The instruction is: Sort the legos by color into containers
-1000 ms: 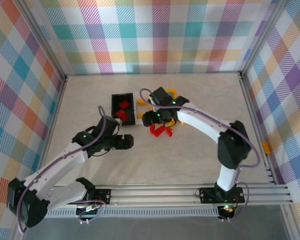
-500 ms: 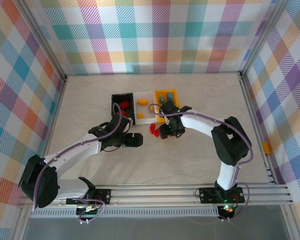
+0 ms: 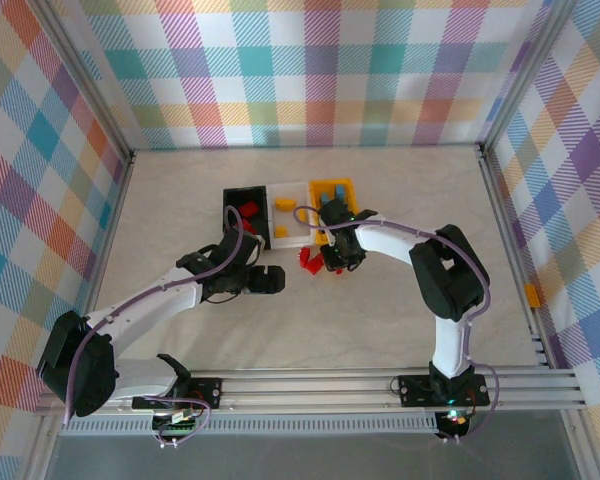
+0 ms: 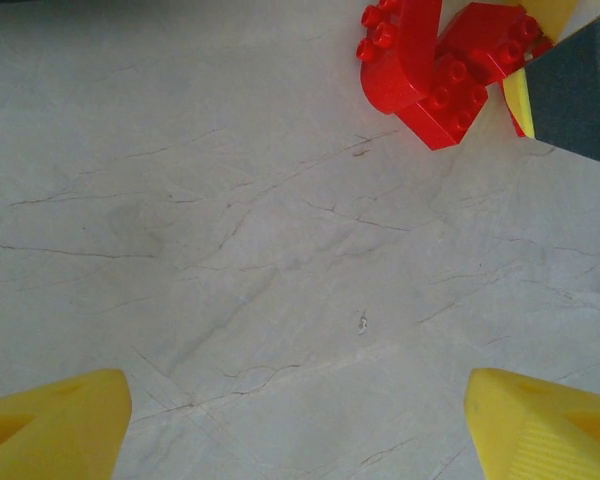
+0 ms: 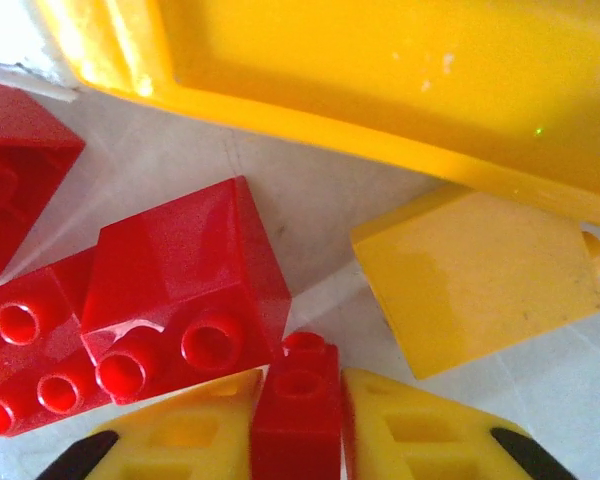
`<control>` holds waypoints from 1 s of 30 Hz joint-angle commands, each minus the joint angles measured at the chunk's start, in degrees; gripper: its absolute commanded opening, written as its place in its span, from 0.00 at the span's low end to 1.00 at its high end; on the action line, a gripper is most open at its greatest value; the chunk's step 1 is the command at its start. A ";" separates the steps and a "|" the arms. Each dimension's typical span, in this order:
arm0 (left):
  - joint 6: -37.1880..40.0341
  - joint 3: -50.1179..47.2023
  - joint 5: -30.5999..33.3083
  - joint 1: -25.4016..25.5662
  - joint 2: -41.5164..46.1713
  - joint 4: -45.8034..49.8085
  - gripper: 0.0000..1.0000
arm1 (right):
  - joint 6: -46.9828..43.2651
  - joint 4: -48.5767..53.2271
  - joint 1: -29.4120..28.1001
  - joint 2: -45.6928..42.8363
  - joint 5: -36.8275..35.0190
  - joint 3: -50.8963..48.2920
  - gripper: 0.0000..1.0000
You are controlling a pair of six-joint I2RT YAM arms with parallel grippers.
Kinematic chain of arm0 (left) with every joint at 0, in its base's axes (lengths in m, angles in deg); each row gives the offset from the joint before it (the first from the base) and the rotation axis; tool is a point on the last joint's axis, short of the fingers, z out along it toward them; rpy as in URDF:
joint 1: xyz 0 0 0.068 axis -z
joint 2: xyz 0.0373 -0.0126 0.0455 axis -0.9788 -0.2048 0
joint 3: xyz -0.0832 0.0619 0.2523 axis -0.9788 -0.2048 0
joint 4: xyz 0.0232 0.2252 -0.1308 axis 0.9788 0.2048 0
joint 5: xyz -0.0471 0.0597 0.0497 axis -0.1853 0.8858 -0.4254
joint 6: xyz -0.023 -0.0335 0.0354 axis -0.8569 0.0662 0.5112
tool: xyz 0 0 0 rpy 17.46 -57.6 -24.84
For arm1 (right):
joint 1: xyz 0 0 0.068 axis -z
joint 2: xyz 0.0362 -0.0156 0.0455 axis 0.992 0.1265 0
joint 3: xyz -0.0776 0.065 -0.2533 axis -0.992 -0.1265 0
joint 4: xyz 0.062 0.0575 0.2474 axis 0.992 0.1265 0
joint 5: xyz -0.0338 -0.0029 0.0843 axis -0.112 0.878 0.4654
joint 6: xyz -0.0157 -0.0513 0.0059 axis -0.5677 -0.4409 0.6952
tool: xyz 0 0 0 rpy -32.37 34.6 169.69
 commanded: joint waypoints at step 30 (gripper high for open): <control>-5.35 -2.18 13.71 -6.33 22.93 10.88 0.91 | 10.13 -1.98 -4.73 26.03 27.85 54.41 0.37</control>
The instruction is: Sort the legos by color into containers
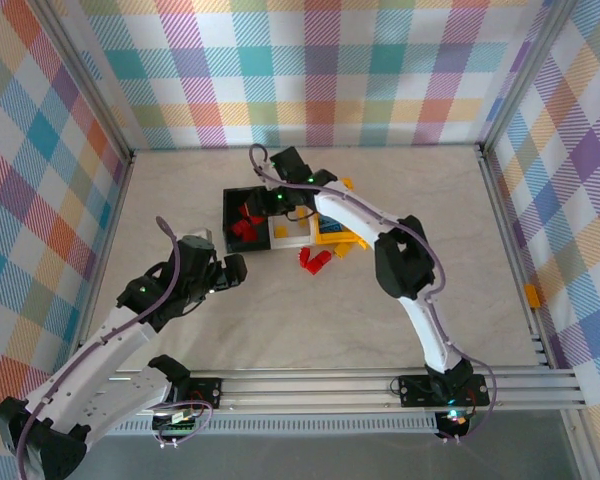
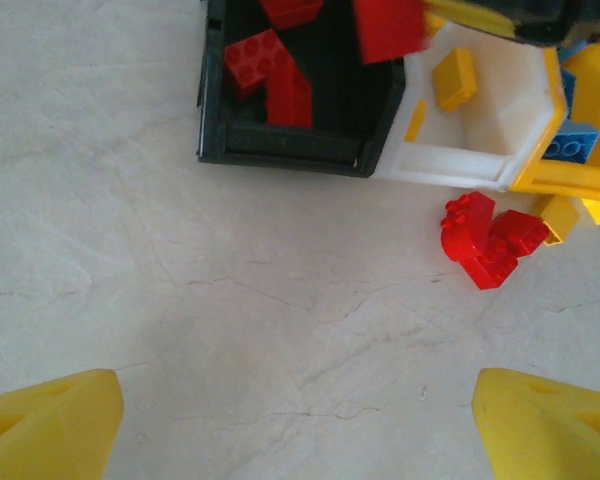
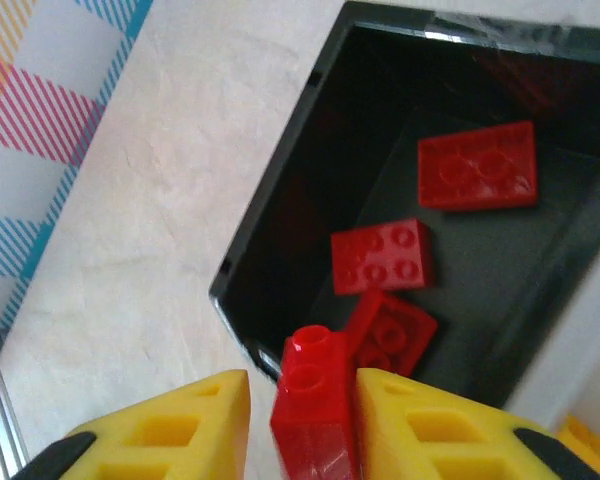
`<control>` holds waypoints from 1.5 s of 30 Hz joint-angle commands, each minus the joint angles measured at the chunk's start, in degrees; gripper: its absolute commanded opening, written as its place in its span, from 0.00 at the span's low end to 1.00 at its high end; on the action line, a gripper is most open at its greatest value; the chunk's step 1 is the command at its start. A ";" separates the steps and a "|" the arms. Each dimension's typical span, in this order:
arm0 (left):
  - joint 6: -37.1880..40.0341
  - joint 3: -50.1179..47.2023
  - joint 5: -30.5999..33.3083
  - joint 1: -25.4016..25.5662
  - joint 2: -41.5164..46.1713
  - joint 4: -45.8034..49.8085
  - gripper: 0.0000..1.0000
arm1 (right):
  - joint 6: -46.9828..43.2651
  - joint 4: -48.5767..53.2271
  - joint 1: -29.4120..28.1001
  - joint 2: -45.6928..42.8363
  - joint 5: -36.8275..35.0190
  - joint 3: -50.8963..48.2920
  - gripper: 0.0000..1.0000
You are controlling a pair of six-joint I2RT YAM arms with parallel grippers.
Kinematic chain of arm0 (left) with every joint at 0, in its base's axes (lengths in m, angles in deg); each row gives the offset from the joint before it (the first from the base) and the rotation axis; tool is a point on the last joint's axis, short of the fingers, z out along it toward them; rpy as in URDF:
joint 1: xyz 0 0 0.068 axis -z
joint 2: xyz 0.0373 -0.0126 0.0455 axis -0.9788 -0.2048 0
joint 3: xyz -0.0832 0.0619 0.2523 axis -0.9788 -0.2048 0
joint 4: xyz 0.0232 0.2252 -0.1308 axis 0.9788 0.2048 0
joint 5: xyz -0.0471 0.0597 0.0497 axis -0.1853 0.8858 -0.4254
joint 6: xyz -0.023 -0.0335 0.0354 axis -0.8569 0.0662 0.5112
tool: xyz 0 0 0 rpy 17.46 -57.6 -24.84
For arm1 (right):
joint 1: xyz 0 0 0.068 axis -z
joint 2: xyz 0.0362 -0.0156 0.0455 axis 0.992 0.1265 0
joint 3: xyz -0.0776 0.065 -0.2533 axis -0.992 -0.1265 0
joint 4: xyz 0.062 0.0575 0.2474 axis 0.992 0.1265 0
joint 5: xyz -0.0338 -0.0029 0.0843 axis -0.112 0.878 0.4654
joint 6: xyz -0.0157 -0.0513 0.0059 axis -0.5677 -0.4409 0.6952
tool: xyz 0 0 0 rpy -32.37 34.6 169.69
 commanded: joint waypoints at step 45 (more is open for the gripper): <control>16.92 33.68 -6.72 9.40 -65.86 -16.97 0.56 | 0.16 0.27 9.59 -53.96 -13.58 -64.80 0.59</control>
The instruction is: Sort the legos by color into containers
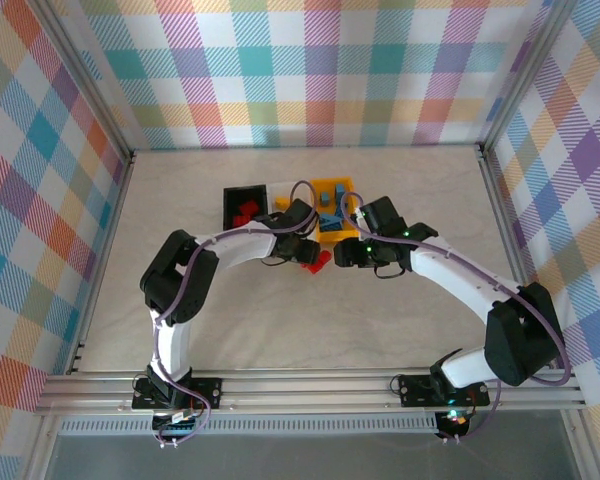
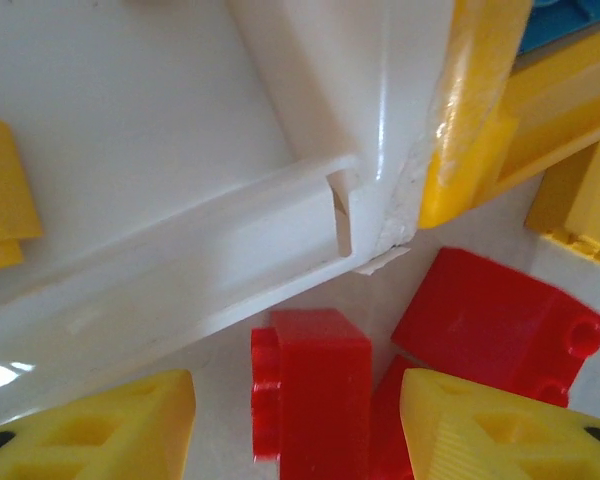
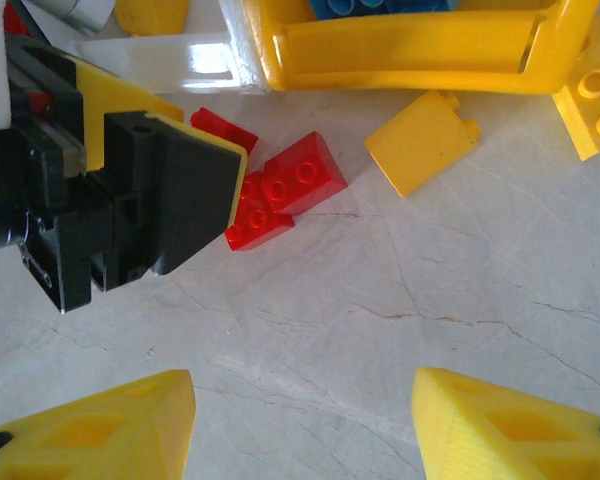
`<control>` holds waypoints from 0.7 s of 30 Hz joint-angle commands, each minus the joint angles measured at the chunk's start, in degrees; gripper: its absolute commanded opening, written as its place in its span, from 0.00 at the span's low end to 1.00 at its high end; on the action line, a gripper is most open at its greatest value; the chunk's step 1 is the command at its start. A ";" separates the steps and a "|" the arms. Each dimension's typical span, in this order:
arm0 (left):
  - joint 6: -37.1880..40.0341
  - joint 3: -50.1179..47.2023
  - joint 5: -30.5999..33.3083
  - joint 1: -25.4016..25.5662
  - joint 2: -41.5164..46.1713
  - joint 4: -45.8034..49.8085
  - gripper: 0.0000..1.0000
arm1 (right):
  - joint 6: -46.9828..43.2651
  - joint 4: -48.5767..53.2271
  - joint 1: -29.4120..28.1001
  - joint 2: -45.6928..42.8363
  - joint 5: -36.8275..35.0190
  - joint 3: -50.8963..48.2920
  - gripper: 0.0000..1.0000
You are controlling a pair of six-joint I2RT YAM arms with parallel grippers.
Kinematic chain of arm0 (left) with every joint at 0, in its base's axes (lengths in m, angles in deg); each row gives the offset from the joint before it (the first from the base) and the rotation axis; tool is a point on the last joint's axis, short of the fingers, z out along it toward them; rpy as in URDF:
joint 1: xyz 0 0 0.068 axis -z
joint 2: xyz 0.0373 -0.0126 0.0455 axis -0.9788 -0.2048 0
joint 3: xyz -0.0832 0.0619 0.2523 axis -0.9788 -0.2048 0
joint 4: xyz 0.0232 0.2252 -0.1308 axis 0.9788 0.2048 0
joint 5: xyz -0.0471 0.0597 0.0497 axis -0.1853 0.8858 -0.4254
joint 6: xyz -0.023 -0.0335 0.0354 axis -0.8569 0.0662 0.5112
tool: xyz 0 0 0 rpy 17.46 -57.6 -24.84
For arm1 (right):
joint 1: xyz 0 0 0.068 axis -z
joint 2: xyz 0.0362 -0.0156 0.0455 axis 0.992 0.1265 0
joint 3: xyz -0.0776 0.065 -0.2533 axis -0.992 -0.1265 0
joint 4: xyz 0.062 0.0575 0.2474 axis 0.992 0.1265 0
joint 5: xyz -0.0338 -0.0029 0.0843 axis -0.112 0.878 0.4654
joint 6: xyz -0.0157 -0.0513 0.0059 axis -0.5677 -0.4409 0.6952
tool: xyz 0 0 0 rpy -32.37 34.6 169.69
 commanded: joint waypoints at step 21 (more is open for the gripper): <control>-1.77 -1.43 3.02 0.43 5.76 4.02 0.24 | 0.50 -1.93 0.49 0.55 2.28 -2.57 0.60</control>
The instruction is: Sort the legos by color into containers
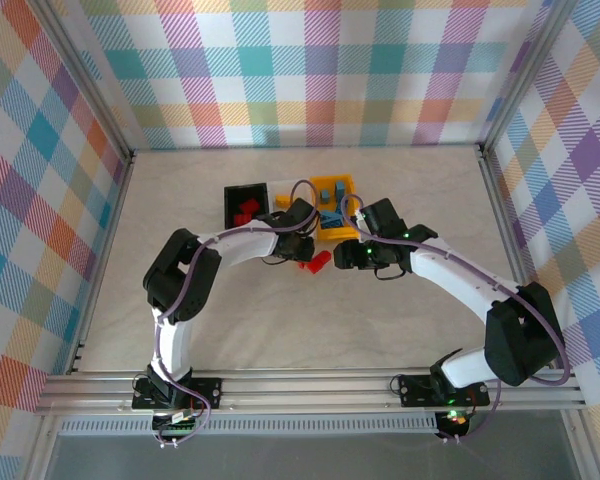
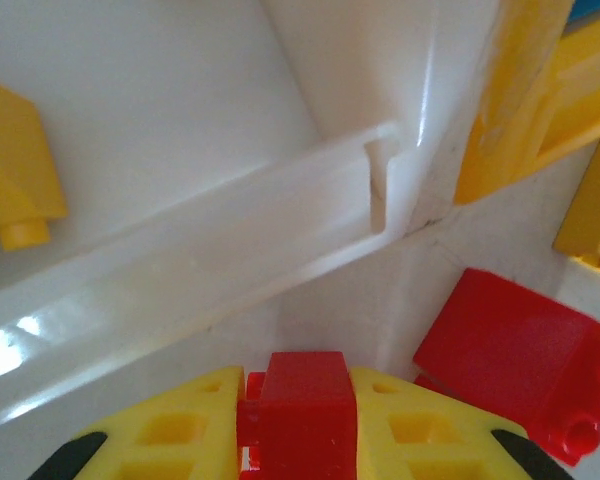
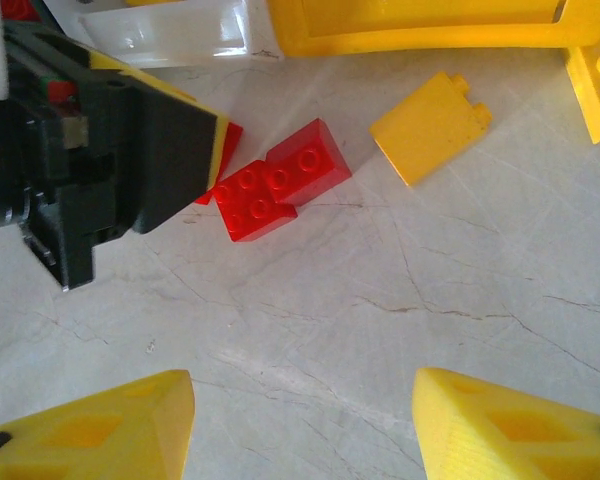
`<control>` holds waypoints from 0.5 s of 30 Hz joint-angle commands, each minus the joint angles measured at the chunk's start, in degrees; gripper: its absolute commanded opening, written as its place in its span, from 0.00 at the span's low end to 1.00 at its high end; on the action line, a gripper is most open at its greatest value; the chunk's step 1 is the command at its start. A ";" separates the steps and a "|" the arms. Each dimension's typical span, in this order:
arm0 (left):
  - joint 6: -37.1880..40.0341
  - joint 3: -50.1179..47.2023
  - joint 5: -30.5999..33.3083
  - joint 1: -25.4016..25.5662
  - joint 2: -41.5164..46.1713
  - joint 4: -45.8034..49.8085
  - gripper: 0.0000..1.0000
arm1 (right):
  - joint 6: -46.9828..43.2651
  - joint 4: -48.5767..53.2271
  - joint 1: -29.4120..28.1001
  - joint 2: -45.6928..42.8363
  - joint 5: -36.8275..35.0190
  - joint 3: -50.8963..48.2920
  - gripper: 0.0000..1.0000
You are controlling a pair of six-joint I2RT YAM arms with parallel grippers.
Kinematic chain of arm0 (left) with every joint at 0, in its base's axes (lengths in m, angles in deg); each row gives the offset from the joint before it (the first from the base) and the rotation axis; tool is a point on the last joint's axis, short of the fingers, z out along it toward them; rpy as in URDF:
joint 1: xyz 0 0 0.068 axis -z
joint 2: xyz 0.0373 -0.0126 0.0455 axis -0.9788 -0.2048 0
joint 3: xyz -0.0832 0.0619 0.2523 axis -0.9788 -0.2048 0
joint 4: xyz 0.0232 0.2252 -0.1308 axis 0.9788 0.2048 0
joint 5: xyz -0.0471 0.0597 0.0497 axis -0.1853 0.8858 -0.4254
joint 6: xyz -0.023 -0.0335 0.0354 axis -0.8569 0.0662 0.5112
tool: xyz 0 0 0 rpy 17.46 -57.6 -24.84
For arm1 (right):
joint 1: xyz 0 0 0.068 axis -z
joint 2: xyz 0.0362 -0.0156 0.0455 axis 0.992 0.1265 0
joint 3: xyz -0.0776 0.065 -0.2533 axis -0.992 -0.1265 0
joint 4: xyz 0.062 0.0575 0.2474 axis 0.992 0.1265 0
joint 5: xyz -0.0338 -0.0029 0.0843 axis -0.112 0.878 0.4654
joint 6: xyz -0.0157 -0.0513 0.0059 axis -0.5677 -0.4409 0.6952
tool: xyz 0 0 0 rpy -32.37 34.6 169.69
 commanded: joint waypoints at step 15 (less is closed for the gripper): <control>1.53 -3.64 5.18 -12.08 23.13 12.06 0.26 | 1.28 -1.63 0.39 19.33 -9.91 7.29 0.77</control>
